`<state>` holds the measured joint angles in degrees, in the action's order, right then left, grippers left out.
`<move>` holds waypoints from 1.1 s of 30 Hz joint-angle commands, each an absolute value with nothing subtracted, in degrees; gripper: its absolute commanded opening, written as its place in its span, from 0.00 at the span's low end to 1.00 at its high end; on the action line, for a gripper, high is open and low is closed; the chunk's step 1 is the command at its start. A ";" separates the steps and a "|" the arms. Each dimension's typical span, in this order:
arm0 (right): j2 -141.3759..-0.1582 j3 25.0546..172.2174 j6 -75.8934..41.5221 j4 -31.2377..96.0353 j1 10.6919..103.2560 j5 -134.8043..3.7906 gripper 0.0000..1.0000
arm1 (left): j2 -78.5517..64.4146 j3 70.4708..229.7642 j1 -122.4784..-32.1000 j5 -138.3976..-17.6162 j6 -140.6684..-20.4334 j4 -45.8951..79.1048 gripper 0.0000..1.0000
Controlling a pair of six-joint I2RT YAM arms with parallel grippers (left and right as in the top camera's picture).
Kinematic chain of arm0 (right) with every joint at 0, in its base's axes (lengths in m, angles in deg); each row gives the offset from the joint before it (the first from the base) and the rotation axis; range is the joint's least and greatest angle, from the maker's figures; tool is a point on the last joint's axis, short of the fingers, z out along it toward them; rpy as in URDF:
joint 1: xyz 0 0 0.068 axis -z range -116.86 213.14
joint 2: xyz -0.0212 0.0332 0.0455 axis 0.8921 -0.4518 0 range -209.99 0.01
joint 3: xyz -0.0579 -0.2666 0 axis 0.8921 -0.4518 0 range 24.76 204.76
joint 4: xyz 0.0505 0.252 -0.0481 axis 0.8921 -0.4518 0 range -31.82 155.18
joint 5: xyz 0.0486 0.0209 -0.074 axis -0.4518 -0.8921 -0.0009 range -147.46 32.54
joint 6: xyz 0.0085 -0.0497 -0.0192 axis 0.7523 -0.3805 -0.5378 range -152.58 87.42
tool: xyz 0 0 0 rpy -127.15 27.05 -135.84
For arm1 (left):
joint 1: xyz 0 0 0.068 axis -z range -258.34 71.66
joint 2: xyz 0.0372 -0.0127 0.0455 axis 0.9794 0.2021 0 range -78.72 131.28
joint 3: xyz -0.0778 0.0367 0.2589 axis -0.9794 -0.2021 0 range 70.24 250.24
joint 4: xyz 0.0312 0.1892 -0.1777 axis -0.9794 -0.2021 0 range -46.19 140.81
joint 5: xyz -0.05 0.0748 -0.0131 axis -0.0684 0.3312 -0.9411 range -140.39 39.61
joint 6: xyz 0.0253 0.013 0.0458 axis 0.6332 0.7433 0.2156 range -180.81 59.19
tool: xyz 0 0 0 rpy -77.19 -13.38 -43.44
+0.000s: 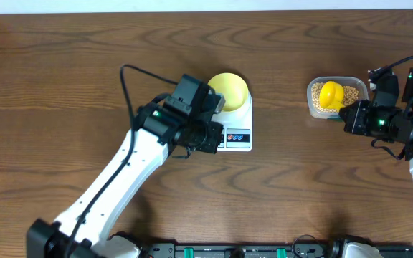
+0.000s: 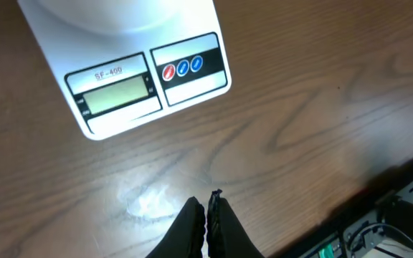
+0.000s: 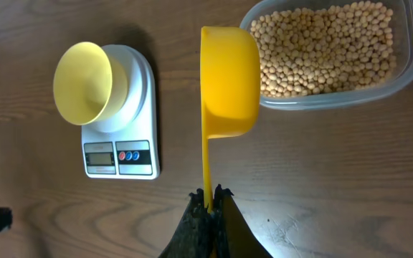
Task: Scoop item into bowl and weigh 50g on scale
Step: 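Reach the left gripper over the scale's front buttons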
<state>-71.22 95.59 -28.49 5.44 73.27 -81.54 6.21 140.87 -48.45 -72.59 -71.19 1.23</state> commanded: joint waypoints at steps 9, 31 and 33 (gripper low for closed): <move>-70.49 96.83 -27.94 5.59 72.79 -81.34 0.01 | 17.82 141.51 -41.48 -64.15 -69.66 5.60 0.07; -70.49 96.81 -27.94 5.59 72.79 -81.34 0.01 | 23.48 141.18 -40.43 -56.96 -74.25 14.76 0.07; -70.49 96.81 -27.94 5.61 72.79 -81.34 0.01 | 23.67 140.76 -40.43 -56.98 -76.45 15.52 0.07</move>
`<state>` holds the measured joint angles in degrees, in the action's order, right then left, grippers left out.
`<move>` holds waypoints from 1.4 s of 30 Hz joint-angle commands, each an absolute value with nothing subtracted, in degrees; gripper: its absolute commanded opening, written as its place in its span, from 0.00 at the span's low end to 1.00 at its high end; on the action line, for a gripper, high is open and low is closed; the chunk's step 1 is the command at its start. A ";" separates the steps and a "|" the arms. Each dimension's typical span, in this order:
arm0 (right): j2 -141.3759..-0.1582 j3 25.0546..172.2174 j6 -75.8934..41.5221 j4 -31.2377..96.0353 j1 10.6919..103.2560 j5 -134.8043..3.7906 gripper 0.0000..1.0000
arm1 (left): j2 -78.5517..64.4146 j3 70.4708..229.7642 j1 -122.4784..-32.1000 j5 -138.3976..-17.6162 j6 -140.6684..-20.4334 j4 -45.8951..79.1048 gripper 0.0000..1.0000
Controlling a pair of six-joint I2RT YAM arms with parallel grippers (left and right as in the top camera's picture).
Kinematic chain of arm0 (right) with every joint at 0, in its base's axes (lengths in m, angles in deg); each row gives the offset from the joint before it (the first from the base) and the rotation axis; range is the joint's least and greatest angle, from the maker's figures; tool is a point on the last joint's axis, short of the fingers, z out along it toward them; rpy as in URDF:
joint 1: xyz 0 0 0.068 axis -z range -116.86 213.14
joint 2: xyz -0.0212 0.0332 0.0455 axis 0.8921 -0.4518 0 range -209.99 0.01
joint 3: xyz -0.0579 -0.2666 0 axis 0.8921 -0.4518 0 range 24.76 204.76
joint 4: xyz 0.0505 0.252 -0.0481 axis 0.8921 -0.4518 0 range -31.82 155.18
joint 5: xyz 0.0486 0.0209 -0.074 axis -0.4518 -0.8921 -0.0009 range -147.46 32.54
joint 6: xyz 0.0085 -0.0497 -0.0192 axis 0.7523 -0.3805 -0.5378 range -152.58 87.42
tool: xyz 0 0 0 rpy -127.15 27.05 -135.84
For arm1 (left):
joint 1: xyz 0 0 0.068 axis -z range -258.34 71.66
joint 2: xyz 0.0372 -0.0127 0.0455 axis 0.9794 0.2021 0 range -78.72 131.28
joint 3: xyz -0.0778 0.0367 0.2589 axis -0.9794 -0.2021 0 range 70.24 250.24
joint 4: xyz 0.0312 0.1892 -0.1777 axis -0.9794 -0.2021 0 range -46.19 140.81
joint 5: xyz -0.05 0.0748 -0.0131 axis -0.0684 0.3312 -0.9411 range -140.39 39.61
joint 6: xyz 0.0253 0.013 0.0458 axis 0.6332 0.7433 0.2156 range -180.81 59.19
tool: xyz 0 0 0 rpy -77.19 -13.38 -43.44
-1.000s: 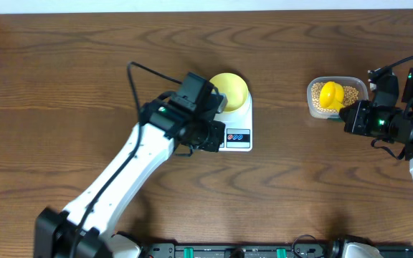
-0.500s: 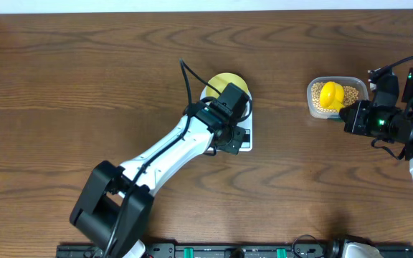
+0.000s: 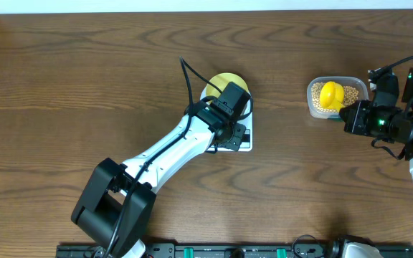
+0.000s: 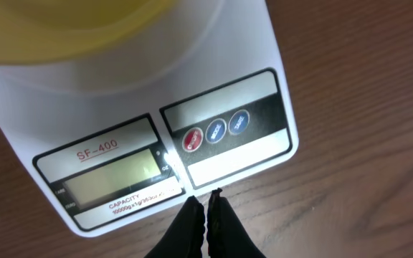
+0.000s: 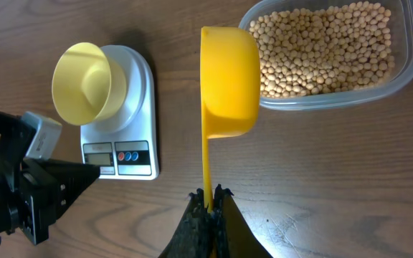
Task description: Scoop item into bowl and weigh 50g on scale
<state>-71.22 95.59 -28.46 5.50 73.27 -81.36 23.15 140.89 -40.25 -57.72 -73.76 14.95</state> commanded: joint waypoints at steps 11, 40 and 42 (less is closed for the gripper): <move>-70.49 96.81 -27.94 5.55 72.79 -81.36 0.01 | 24.04 138.25 -40.01 -56.19 -78.03 20.31 0.07; -70.49 96.81 -28.81 6.20 72.79 -81.36 0.01 | 24.04 138.05 -40.06 -54.64 -77.20 18.67 0.07; -70.49 96.81 -28.81 6.18 72.79 -81.39 0.01 | 24.04 138.05 -40.01 -54.66 -77.22 18.30 0.07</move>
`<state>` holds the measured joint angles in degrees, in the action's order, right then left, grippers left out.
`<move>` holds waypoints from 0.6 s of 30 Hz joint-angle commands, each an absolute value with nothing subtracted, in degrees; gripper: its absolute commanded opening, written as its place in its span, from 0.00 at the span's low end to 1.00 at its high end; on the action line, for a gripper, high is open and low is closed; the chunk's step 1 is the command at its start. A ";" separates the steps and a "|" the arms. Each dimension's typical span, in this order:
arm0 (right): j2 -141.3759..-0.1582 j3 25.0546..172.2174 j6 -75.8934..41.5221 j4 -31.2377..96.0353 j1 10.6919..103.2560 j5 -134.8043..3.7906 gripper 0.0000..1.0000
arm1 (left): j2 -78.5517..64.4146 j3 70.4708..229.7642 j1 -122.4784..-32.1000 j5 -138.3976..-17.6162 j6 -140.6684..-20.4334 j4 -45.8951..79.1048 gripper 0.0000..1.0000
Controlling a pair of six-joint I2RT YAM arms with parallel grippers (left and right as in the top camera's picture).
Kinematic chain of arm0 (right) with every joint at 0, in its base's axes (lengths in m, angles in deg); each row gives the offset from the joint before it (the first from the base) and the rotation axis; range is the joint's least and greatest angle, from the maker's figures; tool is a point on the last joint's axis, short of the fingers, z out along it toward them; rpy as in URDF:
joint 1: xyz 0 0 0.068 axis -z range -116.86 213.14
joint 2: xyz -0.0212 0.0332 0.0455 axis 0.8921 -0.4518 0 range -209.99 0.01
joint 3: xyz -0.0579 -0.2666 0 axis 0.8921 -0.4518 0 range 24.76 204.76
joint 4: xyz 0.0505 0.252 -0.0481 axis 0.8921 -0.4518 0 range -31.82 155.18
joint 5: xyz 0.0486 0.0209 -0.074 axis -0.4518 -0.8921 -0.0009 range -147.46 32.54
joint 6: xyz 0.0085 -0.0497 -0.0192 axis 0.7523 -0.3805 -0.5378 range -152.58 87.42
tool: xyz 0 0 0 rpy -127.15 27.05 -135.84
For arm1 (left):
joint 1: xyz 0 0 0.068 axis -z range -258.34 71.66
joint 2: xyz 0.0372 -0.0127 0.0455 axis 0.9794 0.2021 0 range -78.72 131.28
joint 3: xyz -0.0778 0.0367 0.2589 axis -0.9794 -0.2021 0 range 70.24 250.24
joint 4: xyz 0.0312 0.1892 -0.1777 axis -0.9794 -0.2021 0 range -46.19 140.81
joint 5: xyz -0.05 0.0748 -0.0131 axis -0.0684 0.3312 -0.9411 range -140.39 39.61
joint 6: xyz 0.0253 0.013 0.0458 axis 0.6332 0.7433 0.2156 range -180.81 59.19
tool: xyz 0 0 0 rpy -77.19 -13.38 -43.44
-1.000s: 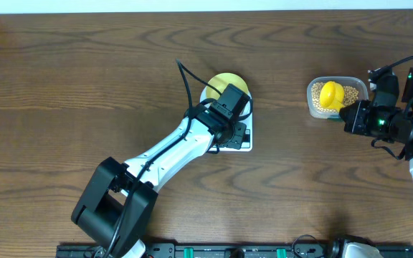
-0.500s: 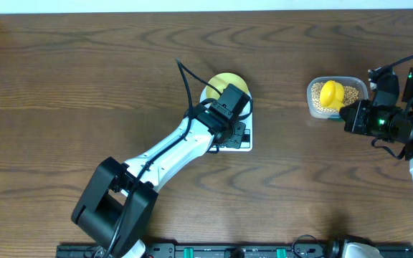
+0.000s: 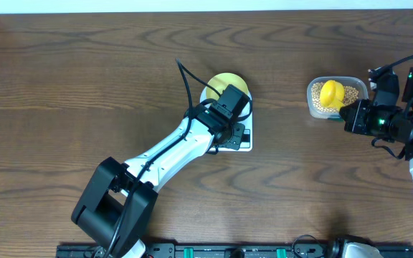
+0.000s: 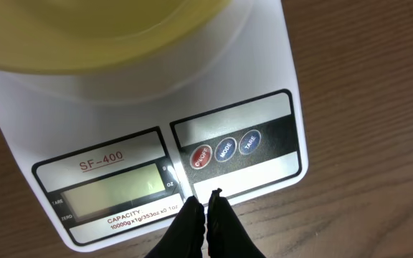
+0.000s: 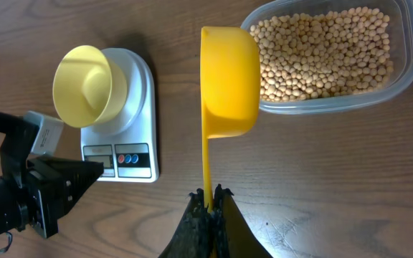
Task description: Scoop item into bowl and weigh 50g on scale
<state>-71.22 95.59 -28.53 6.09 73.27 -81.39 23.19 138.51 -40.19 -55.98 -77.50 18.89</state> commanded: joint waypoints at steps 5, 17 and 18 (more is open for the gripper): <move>-70.49 96.81 -28.81 6.38 72.79 -81.36 0.01 | 24.04 137.94 -40.01 -54.64 -77.20 18.28 0.07; -70.49 96.81 -28.81 6.40 72.79 -81.36 0.01 | 24.11 137.92 -39.99 -54.69 -78.57 18.34 0.07; -70.49 96.81 -28.81 6.44 72.79 -81.39 0.01 | 24.18 137.92 -39.99 -54.84 -78.70 18.39 0.07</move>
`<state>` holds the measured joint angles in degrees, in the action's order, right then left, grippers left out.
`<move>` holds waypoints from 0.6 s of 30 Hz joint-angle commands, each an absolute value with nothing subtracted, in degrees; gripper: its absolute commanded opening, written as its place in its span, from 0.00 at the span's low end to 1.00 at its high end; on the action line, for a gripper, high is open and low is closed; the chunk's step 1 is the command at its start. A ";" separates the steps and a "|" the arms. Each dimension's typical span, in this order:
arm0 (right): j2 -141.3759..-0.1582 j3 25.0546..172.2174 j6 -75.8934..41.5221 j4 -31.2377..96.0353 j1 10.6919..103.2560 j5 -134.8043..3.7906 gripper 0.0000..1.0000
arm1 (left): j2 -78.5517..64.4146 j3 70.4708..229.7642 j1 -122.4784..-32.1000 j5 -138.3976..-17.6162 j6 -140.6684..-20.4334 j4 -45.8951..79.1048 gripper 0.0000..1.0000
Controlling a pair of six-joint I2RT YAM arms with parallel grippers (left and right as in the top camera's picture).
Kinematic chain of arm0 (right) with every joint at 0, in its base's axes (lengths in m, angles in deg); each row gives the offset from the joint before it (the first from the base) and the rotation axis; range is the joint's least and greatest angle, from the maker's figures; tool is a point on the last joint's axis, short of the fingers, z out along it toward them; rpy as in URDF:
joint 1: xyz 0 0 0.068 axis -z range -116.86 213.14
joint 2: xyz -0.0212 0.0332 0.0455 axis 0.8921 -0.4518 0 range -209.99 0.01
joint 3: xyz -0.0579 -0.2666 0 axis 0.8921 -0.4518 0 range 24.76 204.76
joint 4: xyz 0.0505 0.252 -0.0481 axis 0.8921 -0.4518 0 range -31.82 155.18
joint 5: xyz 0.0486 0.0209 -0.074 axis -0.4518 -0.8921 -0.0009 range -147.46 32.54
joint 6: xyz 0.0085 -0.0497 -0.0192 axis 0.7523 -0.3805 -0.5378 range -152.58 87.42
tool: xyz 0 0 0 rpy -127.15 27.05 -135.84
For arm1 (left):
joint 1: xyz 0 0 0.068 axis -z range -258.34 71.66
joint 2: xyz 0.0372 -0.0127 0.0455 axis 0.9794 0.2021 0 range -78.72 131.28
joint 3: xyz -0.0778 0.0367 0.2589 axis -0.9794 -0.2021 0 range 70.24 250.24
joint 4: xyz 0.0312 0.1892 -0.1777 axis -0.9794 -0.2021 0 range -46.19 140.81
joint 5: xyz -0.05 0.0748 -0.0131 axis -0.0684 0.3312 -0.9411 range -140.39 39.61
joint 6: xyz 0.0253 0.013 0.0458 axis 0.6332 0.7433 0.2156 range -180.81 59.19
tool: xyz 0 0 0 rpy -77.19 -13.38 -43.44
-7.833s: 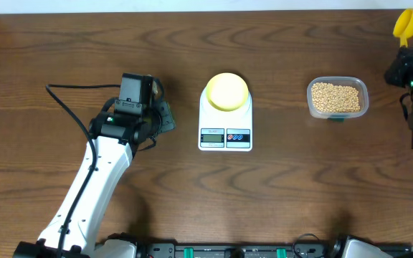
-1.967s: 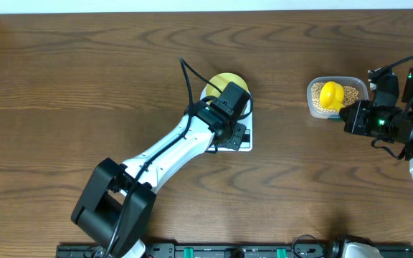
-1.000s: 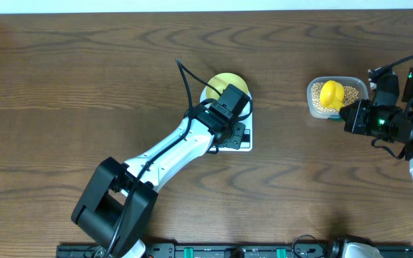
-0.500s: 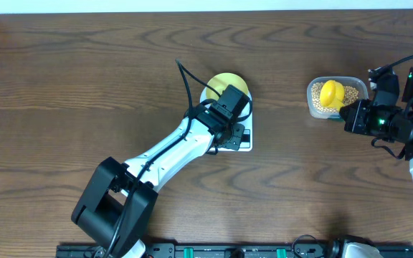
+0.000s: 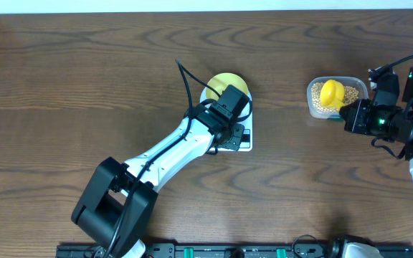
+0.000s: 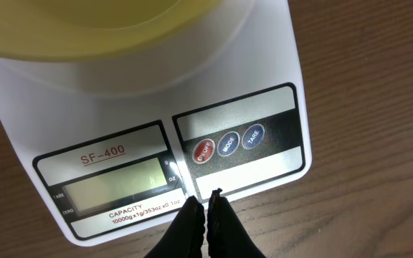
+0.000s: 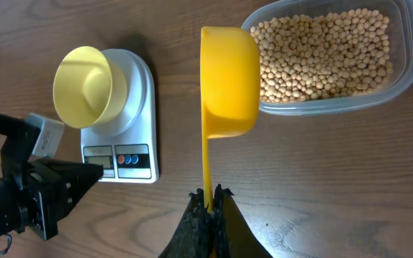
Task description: Scoop item into bowl and weigh 50g on scale
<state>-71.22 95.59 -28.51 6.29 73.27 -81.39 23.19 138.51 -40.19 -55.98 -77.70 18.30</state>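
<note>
A white SF-400 scale [image 6: 278,79] carries an empty yellow bowl [image 5: 224,84]. My left gripper [image 6: 206,197] is shut and empty, its tips at the scale's front edge, just below the display [image 6: 113,183] and the red on/off button [image 6: 203,151]. The display shows no digits. My right gripper [image 7: 211,193] is shut on the handle of a yellow scoop [image 7: 229,75]. The scoop's cup hangs over the left end of a clear container of soybeans [image 7: 335,54].
The bean container [image 5: 338,97] sits at the table's right, the scale [image 5: 242,140] near the middle. My left arm [image 5: 165,154] stretches from the front edge to the scale. A black rail [image 5: 221,251] runs along the front.
My left gripper has edged slightly closer to the scale's front edge. My right gripper and the scoop have not moved.
At first my left gripper hovered shut over bare wood in front of the scale. It then came up to the scale's front edge by the display and buttons, and has stayed there. My right gripper has held the scoop over the bean container throughout.
</note>
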 commanded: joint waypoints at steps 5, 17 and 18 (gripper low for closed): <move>-70.49 96.81 -28.81 6.47 72.79 -81.36 0.01 | 24.55 137.81 -39.99 -54.79 -78.68 19.15 0.07; -70.49 96.81 -28.84 6.49 72.79 -81.36 0.01 | 28.68 137.81 -40.01 -54.75 -78.68 21.10 0.07; -70.49 96.81 -28.84 6.49 72.79 -81.36 0.01 | 28.70 137.81 -40.01 -54.58 -78.66 21.42 0.07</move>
